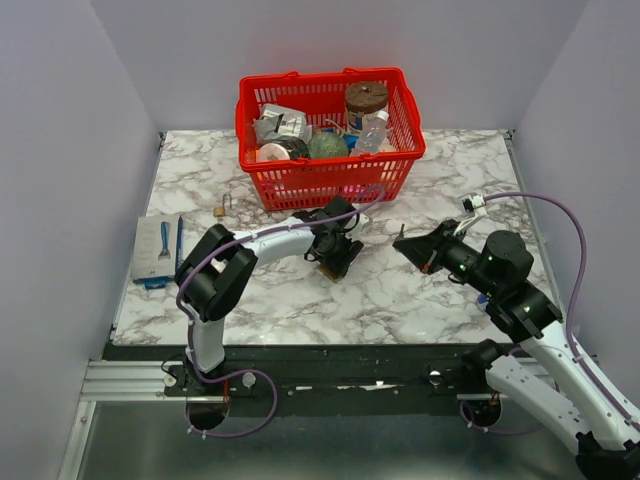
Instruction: Unlock with the key
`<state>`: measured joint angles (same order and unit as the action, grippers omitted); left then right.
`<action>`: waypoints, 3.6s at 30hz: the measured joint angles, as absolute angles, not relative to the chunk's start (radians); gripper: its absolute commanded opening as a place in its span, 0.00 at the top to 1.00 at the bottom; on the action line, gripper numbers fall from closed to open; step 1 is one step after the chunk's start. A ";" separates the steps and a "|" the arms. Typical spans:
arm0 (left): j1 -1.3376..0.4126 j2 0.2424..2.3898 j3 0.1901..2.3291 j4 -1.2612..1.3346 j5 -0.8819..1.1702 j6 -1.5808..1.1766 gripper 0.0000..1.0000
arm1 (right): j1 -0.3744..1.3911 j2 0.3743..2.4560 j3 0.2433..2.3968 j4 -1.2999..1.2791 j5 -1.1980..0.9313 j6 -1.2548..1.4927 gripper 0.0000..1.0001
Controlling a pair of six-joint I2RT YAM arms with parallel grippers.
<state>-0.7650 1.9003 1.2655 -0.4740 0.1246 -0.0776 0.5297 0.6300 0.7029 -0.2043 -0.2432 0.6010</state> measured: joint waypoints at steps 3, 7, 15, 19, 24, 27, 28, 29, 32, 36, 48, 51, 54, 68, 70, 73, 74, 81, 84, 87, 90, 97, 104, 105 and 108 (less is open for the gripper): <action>-0.764 1.900 1.265 -0.468 0.121 -0.110 0.66 | 0.530 0.628 0.703 -0.205 -0.243 0.601 0.98; -0.761 1.899 1.260 -0.454 0.116 -0.164 0.77 | 0.530 0.636 0.703 -0.205 -0.243 0.591 0.98; -0.749 1.876 1.232 -0.411 0.139 -0.356 1.00 | 0.530 0.730 0.704 -0.205 -0.244 0.548 0.98; -0.748 1.874 1.232 -0.411 0.155 -0.453 1.00 | 0.530 0.767 0.704 -0.205 -0.252 0.540 0.99; -0.746 1.856 1.211 -0.410 0.170 -0.575 1.00 | 0.530 0.805 0.704 -0.203 -0.272 0.530 0.99; -0.739 1.818 1.168 -0.411 0.172 -0.642 1.00 | 0.530 0.869 0.706 -0.205 -0.301 0.522 0.99; -0.736 1.798 1.149 -0.410 0.173 -0.670 1.00 | 0.529 0.896 0.714 -0.210 -0.315 0.520 0.99; -0.732 1.779 1.135 -0.409 0.175 -0.696 1.00 | 0.530 0.937 0.727 -0.212 -0.336 0.514 0.99; -0.717 1.720 1.100 -0.403 0.175 -0.759 1.00 | 0.530 1.032 0.765 -0.220 -0.387 0.498 0.99; -0.687 1.649 1.074 -0.383 0.173 -0.826 1.00 | 0.530 1.140 0.816 -0.223 -0.444 0.487 0.99; -0.610 1.595 1.029 -0.285 0.176 -0.990 1.00 | 0.584 1.403 0.946 -0.265 -0.609 0.459 0.99; -0.610 1.595 1.029 -0.268 0.177 -1.013 1.00 | 0.600 1.440 0.976 -0.289 -0.632 0.446 0.99; -0.610 1.595 1.030 -0.262 0.177 -1.027 1.00 | 0.607 1.469 0.997 -0.303 -0.649 0.438 0.99; -0.610 1.595 1.031 -0.245 0.171 -1.067 1.00 | 0.608 1.554 1.011 -0.352 -0.690 0.427 0.99; -0.610 1.595 1.030 -0.239 0.170 -1.070 1.00 | 0.608 1.567 1.011 -0.356 -0.693 0.430 0.99; -0.610 1.584 1.022 -0.224 0.170 -1.075 1.00 | 0.608 1.576 1.011 -0.359 -0.696 0.435 0.99; -0.610 1.576 1.017 -0.223 0.170 -1.077 1.00 | 0.608 1.577 1.011 -0.359 -0.696 0.437 0.99; -0.610 1.544 1.002 -0.213 0.170 -1.086 1.00 | 0.608 1.585 1.011 -0.359 -0.696 0.447 0.99; -0.610 1.539 0.998 -0.210 0.169 -1.087 1.00 | 0.608 1.597 1.011 -0.358 -0.695 0.453 0.99; -0.611 1.537 0.995 -0.210 0.169 -1.087 1.00 | 0.608 1.601 1.011 -0.358 -0.693 0.456 0.99; -0.613 1.529 0.985 -0.211 0.168 -1.088 1.00 | 0.608 1.601 1.011 -0.358 -0.685 0.464 0.99; -0.626 1.517 0.979 -0.211 0.167 -1.090 1.00 | 0.606 1.601 1.011 -0.354 -0.659 0.482 0.99; -0.633 1.504 0.972 -0.210 0.160 -1.090 1.00 | 0.599 1.601 1.007 -0.341 -0.640 0.498 0.99; -0.633 1.502 0.971 -0.211 0.158 -1.090 1.00 | 0.597 1.601 1.005 -0.340 -0.637 0.499 0.99; -0.635 1.498 0.970 -0.210 0.152 -1.091 1.00 | 0.591 1.601 0.997 -0.337 -0.633 0.504 0.99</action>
